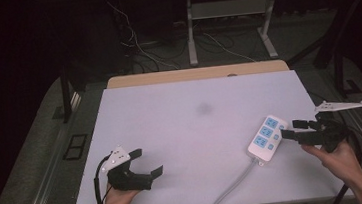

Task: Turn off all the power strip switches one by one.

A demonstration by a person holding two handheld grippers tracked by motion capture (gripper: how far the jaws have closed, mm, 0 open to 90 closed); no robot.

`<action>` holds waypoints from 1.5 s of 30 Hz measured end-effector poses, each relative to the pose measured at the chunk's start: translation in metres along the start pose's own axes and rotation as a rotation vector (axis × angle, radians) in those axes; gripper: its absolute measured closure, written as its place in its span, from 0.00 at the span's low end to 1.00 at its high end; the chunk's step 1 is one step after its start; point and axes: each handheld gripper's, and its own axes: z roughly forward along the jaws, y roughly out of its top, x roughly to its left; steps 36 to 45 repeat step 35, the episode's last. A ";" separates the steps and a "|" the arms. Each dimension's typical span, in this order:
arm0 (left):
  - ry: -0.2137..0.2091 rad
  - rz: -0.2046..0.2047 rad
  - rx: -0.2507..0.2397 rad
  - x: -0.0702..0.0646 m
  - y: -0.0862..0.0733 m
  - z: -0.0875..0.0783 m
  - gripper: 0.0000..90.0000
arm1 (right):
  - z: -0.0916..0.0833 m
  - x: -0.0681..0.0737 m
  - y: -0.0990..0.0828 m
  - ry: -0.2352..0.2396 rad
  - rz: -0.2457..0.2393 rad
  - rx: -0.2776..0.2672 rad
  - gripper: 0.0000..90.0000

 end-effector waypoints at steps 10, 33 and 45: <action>-0.001 0.003 -0.003 0.000 0.000 -0.001 0.00 | 0.005 0.021 -0.019 0.044 -0.026 -0.064 0.01; -0.005 0.007 0.002 0.001 0.001 -0.001 0.00 | 0.033 0.044 -0.054 0.135 -0.090 0.002 0.01; -0.006 0.007 0.004 0.001 0.001 0.000 0.00 | 0.035 0.045 -0.056 0.139 -0.089 0.006 0.01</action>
